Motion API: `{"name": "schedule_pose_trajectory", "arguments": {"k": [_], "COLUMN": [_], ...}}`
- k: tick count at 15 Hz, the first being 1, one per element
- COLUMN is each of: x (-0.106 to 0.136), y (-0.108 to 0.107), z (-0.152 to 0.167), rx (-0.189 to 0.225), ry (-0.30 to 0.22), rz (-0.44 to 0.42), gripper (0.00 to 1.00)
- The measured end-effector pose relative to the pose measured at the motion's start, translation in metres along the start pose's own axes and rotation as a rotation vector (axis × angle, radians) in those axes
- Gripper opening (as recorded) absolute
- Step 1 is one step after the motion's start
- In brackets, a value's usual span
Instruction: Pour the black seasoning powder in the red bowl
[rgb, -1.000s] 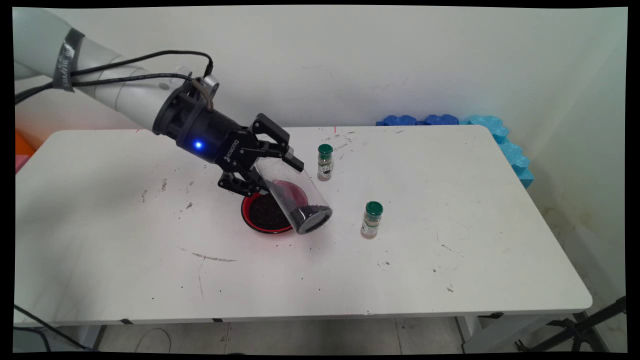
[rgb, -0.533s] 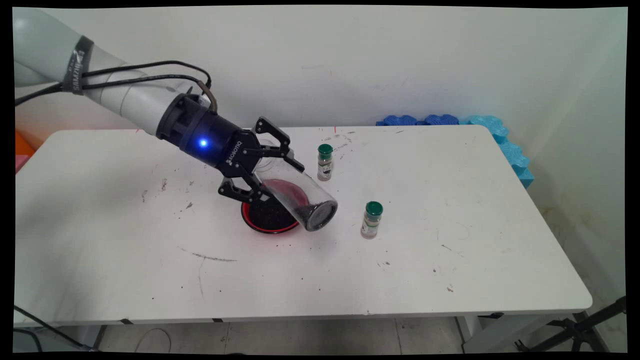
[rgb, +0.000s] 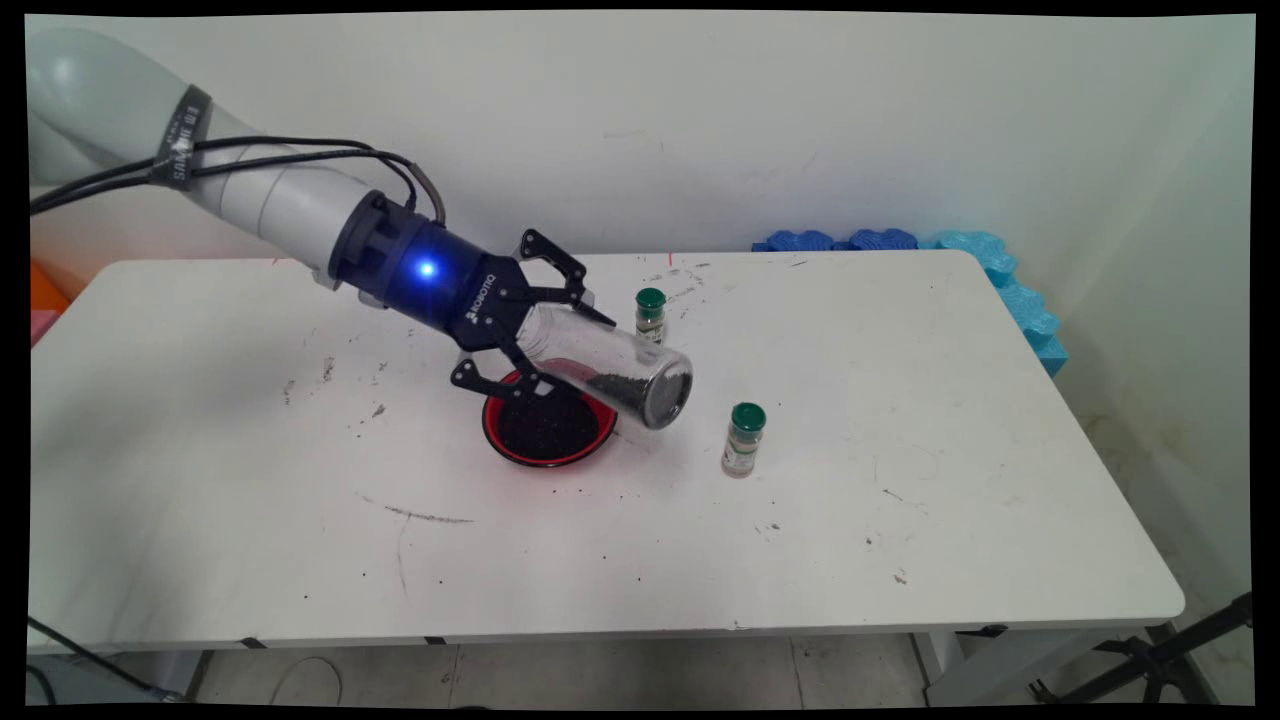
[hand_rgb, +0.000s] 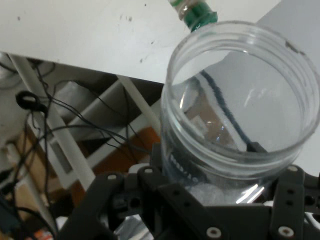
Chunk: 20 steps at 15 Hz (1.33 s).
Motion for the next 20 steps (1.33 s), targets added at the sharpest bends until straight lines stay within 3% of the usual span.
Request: {"name": "schedule_pose_trajectory", "arguments": {"k": [10,20], "x": [0.0072,0.0099], "y": [0.0030,0.0021], "z": [0.0055,0.0038], "rx": [-0.063,-0.107], "ry": [-0.053,-0.092], "rz": [-0.367,-0.568], "gripper": [0.00,0.00]}}
